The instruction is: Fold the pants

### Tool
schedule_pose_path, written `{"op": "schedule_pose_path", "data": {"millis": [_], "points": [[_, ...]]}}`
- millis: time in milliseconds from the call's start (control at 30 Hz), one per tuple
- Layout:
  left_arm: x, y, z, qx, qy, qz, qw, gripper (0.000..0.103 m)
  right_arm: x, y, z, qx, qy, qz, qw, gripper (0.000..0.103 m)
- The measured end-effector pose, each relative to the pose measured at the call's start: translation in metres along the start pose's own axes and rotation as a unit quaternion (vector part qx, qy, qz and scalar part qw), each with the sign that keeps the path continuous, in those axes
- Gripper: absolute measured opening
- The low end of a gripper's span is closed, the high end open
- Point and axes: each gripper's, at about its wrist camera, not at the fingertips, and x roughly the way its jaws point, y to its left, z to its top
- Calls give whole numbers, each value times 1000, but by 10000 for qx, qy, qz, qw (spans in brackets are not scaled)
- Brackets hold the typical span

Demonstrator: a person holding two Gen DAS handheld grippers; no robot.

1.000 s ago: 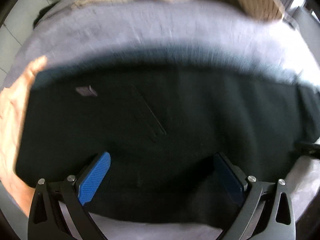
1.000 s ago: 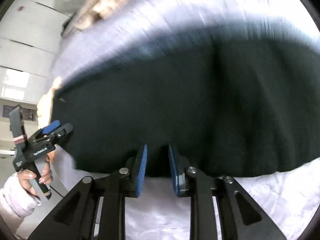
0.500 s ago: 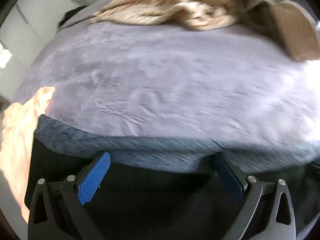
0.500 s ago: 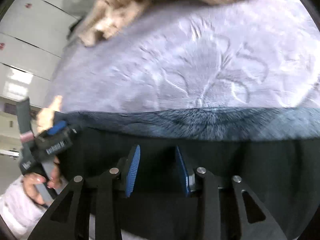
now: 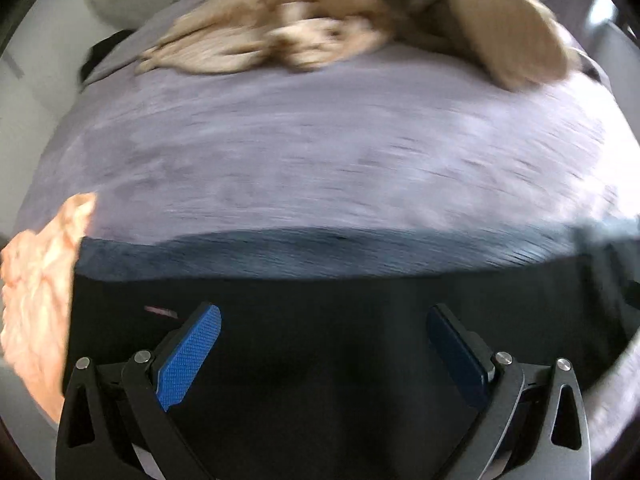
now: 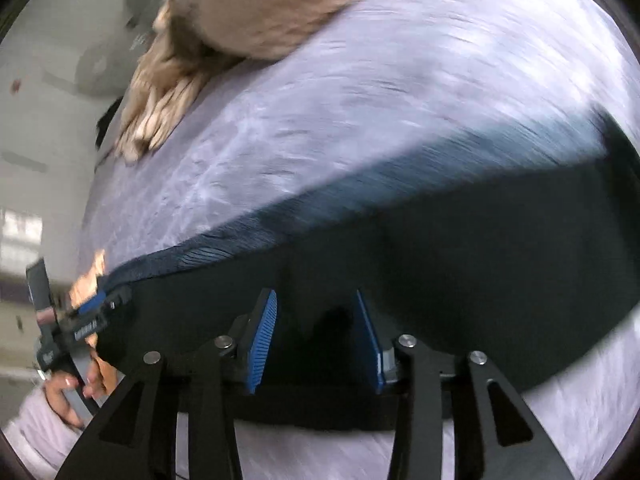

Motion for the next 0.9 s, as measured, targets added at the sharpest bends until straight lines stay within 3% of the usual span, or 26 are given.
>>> {"op": "schedule_pose_path", "data": {"millis": [200, 300, 433, 567, 600, 633, 767, 900], "points": [[-5, -114, -5, 706, 171, -657, 9952, 103, -54, -98, -18, 1329, -523, -30, 9897, 44], [-3, -175, -7, 976, 253, -866, 9911, 103, -77, -142, -18, 1859, -892, -180, 9784, 45], [3, -238, -12, 1282, 294, -884, 9874, 103, -91, -200, -16, 2580, -1202, -254, 9583, 46], [5, -268, -18, 1243, 452, -911, 9870, 103, -86, -232, -8, 2759, -1239, 33, 9532, 43], [4, -270, -19, 1230, 451, -917, 9871, 103, -85, -234, -5, 2735, -1217, 101, 9541, 25], [2, -273, -19, 1221, 442, -922, 9872, 103, -87, -235, -3, 2696, -1211, 139, 9552, 20], [5, -290, -26, 1203, 543, -858, 9875, 103, -102, -228, 4, 2242, -1428, 324, 9635, 20], [16, -299, -31, 1116, 682, -762, 9885, 103, -82, -242, -1, 2313, -1119, 209, 9662, 21]]}}
